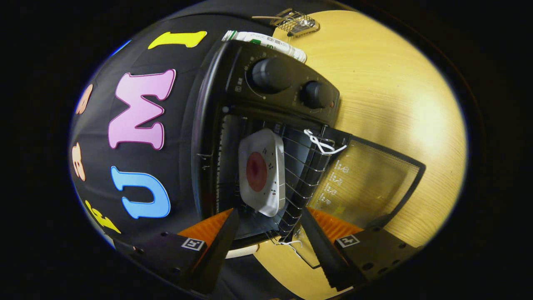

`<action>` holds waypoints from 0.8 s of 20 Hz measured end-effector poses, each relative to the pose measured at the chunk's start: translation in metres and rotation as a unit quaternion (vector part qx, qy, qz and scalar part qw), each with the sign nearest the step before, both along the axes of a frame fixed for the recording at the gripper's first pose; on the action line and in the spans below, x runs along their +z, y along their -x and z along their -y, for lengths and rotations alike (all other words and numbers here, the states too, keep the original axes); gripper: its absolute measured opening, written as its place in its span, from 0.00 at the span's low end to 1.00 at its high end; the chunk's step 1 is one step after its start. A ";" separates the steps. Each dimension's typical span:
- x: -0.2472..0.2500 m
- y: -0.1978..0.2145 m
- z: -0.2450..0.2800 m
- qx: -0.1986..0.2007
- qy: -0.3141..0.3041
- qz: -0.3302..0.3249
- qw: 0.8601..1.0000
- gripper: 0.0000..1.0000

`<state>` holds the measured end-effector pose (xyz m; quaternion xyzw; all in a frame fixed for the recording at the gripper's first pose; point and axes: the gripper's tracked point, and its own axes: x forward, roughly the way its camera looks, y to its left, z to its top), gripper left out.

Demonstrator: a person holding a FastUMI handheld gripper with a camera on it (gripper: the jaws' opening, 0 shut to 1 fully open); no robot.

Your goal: Open the toaster oven, put the food inside, and close the toaster oven door.

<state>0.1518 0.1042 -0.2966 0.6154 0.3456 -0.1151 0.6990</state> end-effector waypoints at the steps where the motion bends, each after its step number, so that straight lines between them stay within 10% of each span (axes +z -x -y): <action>1: 0.007 0.004 0.001 0.006 0.011 0.007 1.000 0.99; 8: 0.049 0.036 0.005 0.086 0.120 0.050 0.988 0.99; 16: 0.036 0.090 -0.005 0.233 0.269 0.066 0.932 0.99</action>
